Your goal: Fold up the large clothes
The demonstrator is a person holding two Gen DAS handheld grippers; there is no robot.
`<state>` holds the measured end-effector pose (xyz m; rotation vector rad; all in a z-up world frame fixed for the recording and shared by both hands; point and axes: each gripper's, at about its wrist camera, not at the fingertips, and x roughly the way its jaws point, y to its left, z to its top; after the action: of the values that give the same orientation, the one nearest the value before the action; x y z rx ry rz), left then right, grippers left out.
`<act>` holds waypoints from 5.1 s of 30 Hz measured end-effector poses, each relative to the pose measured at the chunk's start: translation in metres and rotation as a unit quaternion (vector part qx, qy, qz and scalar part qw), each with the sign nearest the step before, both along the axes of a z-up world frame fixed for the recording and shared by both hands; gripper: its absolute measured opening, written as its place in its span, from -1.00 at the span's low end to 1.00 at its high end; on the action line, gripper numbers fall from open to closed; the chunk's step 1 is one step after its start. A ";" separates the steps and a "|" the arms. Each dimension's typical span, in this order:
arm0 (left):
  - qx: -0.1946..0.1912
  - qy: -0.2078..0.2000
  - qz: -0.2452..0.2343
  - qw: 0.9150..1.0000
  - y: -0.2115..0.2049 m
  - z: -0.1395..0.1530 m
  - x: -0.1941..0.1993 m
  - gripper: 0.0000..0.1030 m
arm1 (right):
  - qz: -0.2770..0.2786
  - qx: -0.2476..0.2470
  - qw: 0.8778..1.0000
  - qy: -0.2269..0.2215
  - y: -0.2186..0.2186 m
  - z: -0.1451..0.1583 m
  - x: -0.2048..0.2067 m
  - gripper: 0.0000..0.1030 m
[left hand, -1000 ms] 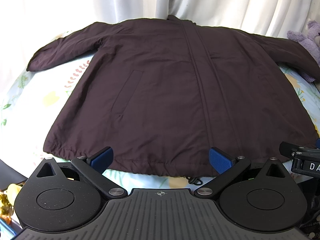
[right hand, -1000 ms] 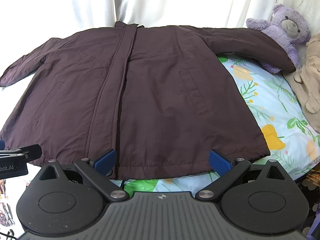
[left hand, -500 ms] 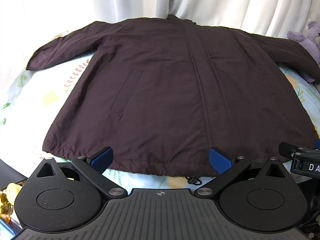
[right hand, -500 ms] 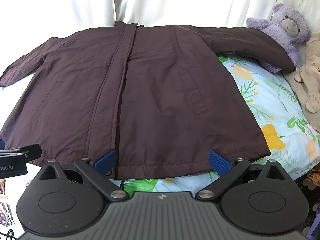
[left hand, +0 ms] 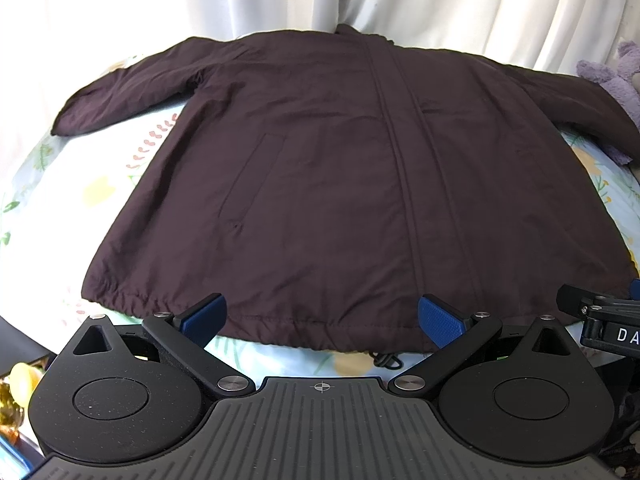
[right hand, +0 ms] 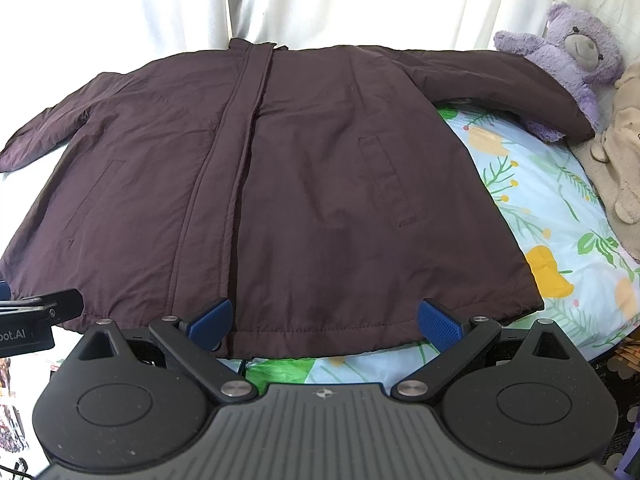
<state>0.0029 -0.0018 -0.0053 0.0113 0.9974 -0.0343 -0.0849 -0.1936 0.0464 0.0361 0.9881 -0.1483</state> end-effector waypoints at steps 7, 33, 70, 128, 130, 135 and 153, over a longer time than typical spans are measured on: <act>-0.002 0.006 0.001 1.000 0.000 -0.001 0.004 1.00 | 0.000 0.002 1.000 0.004 -0.002 -0.003 0.003 0.93; -0.084 -0.006 0.077 0.993 0.017 -0.020 0.103 1.00 | -0.310 0.464 0.789 -0.257 -0.327 -0.074 0.107 0.92; -0.146 -0.057 0.070 0.985 0.032 -0.021 0.239 1.00 | -0.012 0.078 0.918 -0.389 -0.214 0.080 0.259 -0.64; -0.101 -0.137 0.015 0.985 -0.004 -0.076 0.368 -0.38 | -0.019 0.205 0.959 -0.194 -0.193 -0.081 0.287 -0.07; -0.101 -0.109 0.022 0.989 -0.002 -0.091 0.373 -0.33 | -0.022 0.177 0.969 -0.173 -0.191 -0.092 0.299 -0.18; -0.117 -0.100 0.043 0.987 0.015 -0.092 0.372 0.28 | 0.009 0.076 0.985 -0.152 -0.182 -0.109 0.311 -0.25; -0.147 -0.073 0.076 0.983 0.032 -0.100 0.384 0.67 | 0.017 0.022 0.987 -0.158 -0.156 -0.092 0.304 -0.21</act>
<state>0.3869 0.0304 -0.1049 -0.3297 0.8354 -0.0397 0.2190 -0.3500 -0.0459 0.0813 0.6743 -0.0852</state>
